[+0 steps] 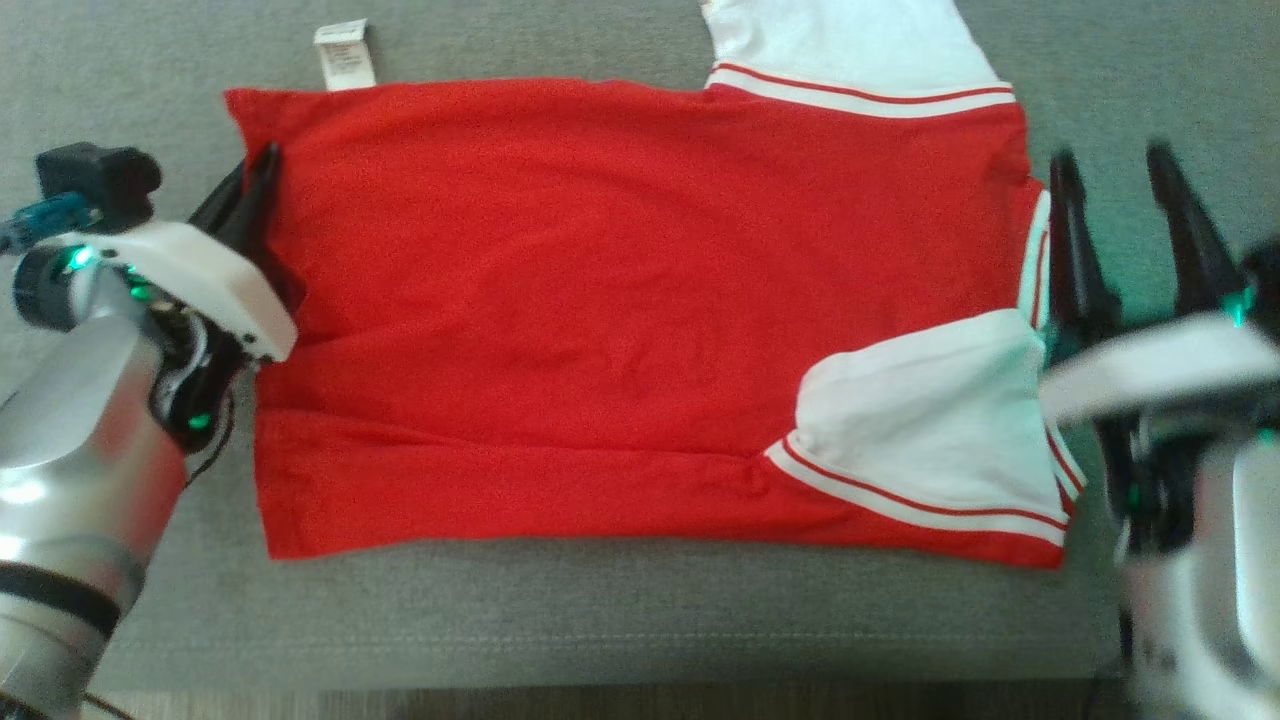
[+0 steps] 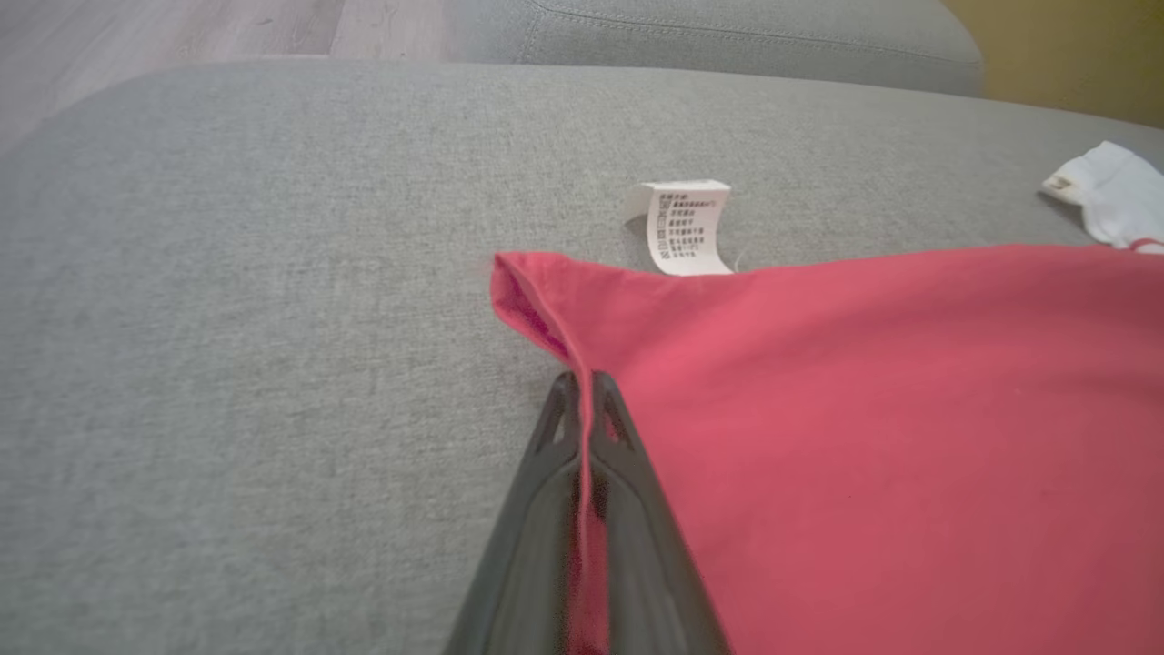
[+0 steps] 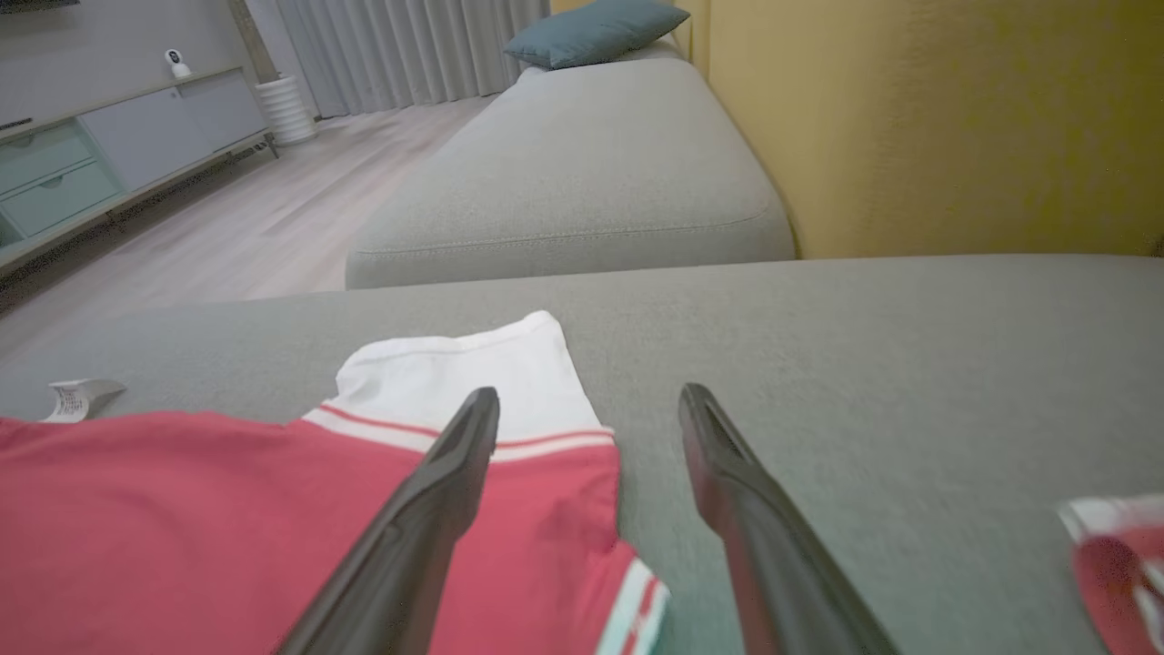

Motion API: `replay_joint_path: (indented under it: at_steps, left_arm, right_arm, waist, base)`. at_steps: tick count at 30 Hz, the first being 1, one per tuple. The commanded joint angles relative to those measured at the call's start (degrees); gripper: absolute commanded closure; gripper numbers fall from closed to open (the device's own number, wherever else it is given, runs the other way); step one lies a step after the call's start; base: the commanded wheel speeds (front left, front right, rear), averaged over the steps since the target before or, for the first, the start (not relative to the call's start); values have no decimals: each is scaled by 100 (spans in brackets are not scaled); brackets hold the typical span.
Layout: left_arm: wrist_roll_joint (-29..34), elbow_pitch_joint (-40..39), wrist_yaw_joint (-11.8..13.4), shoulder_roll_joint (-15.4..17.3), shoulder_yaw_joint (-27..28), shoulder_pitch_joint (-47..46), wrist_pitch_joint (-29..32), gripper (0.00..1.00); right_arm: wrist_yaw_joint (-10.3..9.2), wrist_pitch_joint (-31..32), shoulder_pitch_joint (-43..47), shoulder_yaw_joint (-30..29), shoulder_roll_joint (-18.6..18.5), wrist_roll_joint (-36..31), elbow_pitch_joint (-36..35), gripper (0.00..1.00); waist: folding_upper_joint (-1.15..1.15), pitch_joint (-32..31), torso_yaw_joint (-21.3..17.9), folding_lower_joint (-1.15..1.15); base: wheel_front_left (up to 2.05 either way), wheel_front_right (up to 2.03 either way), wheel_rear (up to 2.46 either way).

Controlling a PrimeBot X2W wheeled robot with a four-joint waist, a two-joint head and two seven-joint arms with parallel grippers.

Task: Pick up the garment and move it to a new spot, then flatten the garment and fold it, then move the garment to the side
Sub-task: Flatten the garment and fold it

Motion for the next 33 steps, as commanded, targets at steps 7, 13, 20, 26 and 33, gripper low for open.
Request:
replay_joint_path:
  at_steps: [7, 13, 20, 26, 33]
  left_arm:
    - [-114, -64, 7, -144, -72, -649, -134, 100]
    - [-193, -60, 7, -495, -342, -1067, -158, 100]
    - [-256, -128, 7, -712, -452, -1362, -166, 100]
    - [-268, -143, 7, -734, -395, -1344, -167, 100]
    - [-273, -168, 7, -634, -300, -1132, -167, 100]
  right_arm:
    - [37, 520, -1714, 96, -419, 176, 1350, 0]
    - [37, 885, -3090, 199, -622, 209, 2818, 0]
    - [37, 1059, -4126, 309, -775, -178, 4141, 0]
    - [37, 1184, -4457, 357, -766, -349, 4739, 100]
    - [37, 655, -4195, 413, -806, -150, 4333, 100]
  waist:
    - [0, 222, 480, 0]
    - [0, 491, 848, 0]
    - [0, 716, 1072, 0]
    - [0, 701, 1079, 0]
    - [0, 420, 1001, 0]
  base:
    - [0, 0, 0]
    - [0, 0, 0]
    - [0, 0, 0]
    - [0, 0, 0]
    - [0, 0, 0]
